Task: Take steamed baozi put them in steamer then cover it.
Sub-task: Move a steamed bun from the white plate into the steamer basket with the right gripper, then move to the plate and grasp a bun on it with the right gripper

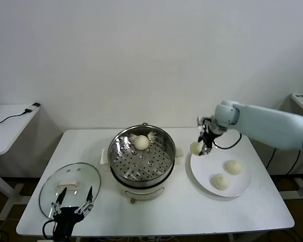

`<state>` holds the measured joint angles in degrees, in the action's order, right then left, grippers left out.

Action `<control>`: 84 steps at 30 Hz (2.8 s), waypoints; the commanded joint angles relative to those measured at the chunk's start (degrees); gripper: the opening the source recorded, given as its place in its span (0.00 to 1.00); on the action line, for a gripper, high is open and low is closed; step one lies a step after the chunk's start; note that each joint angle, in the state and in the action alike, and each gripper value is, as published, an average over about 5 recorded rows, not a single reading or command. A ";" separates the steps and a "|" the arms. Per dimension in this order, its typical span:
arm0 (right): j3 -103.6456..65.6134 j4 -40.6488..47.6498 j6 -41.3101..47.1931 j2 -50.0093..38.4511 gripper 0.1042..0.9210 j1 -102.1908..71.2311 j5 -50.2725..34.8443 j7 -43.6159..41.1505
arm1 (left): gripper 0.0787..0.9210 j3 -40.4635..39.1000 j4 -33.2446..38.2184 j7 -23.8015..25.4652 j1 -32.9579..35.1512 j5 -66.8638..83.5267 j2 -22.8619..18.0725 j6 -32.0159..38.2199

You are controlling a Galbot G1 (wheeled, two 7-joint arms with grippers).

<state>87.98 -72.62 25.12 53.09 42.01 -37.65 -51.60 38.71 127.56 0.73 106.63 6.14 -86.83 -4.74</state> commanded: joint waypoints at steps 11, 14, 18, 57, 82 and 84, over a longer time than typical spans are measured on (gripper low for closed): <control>-1.78 -16.16 11.91 23.65 0.70 9.69 -20.20 11.66 | 0.88 0.39 0.05 0.22 -1.07 0.16 0.43 -0.45; -2.02 -13.71 13.30 26.06 0.70 4.73 -18.60 13.91 | 0.88 0.53 0.05 0.19 -1.14 0.25 0.35 -0.41; -2.04 -9.31 14.74 27.77 0.70 -0.87 -15.80 16.30 | 0.88 0.67 0.06 0.11 -1.03 0.50 0.26 -0.33; 2.03 -11.06 3.50 11.65 0.88 9.89 -12.74 1.92 | 0.88 0.89 0.08 0.26 -1.80 -0.40 -0.02 -0.70; 3.38 -10.07 -6.34 -21.10 0.88 -12.05 18.16 -5.06 | 0.88 1.70 0.03 0.40 -2.91 2.43 0.30 -2.74; 1.36 -9.30 -5.77 -20.77 0.88 -14.69 18.79 -4.52 | 0.88 1.62 0.03 0.40 -2.74 2.24 0.20 -2.66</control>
<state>95.27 -82.65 19.73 38.46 39.57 -26.40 -55.82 40.36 127.64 1.11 103.86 8.02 -86.60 -7.28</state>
